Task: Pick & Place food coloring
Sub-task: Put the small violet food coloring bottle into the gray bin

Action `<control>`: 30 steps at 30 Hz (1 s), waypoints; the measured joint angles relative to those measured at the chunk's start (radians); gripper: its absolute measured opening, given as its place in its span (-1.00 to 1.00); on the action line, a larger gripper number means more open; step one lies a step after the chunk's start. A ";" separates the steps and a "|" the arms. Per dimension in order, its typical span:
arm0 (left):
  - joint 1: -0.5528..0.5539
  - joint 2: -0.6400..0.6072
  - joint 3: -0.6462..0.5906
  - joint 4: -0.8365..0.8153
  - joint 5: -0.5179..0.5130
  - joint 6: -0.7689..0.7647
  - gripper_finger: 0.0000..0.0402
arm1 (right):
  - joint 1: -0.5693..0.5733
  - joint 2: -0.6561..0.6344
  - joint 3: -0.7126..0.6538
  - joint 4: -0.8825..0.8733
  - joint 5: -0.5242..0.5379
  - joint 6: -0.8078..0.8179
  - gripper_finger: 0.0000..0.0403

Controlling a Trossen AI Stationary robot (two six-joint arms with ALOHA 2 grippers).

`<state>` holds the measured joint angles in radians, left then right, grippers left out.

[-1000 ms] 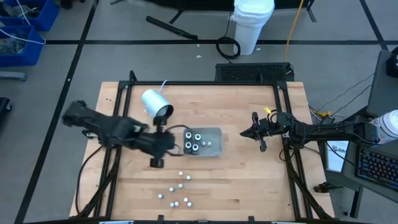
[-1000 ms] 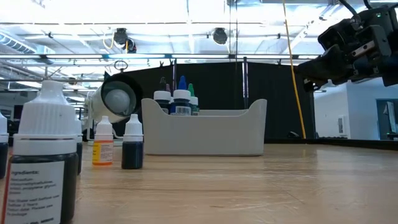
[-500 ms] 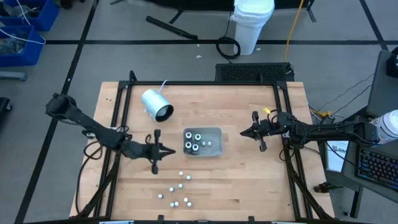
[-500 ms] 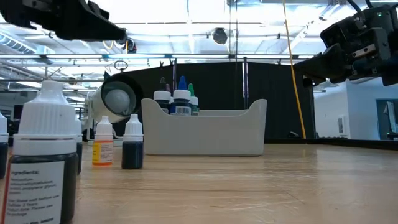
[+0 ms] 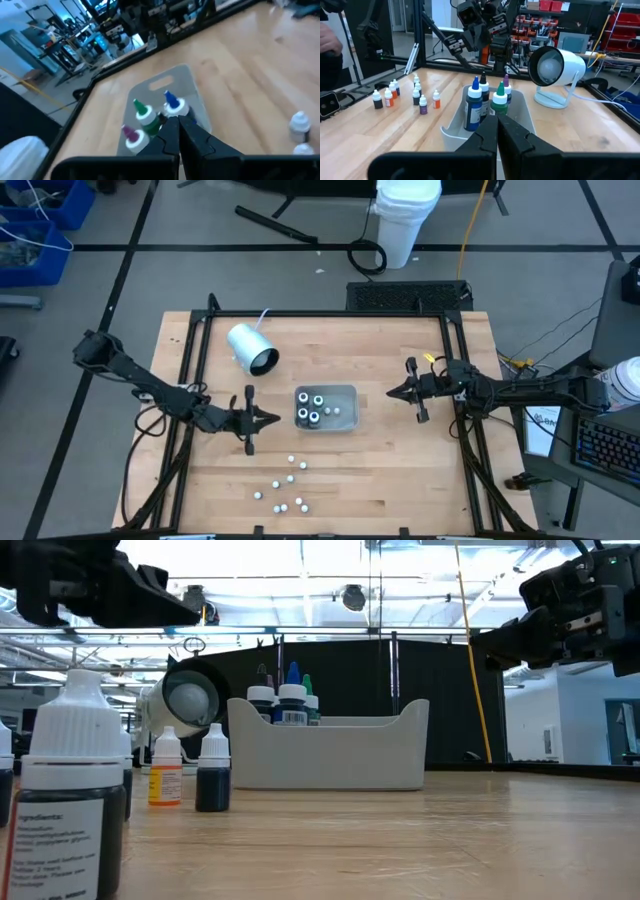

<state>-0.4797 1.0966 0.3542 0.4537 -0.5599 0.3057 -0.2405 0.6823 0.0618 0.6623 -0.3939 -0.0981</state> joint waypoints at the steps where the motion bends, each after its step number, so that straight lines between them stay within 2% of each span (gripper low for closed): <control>1: 0.001 0.000 0.000 -0.008 -0.001 0.010 -0.97 | 0.000 0.000 0.000 0.000 0.000 0.002 -1.00; 5: 0.001 0.000 0.000 -0.001 -0.002 0.042 -0.98 | 0.000 0.001 0.000 -0.006 0.000 0.023 -1.00; 9: 0.002 0.000 0.000 0.042 -0.011 0.069 -0.88 | 0.003 0.002 0.000 -0.039 0.000 0.035 -1.00; 17: 0.002 0.000 0.000 0.097 -0.011 0.082 -0.84 | 0.069 0.002 0.000 -0.052 0.006 0.051 -1.00; 20: 0.002 0.000 0.000 0.097 -0.010 0.081 -0.86 | 0.119 0.007 0.010 0.014 0.057 0.139 -1.00; 23: 0.002 0.000 0.000 0.097 -0.010 0.076 -0.89 | 0.196 0.038 0.050 0.007 0.102 0.158 -1.00; 28: 0.002 0.000 0.000 0.096 -0.010 0.049 -0.95 | 0.330 0.177 0.164 -0.017 0.345 0.134 -1.00; 30: 0.002 0.000 0.000 0.096 -0.009 0.039 -0.97 | 0.363 0.261 0.215 -0.026 0.393 0.134 -1.00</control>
<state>-0.4782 1.0969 0.3542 0.5496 -0.5694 0.3443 0.1222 0.9433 0.2765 0.6364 -0.0013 0.0364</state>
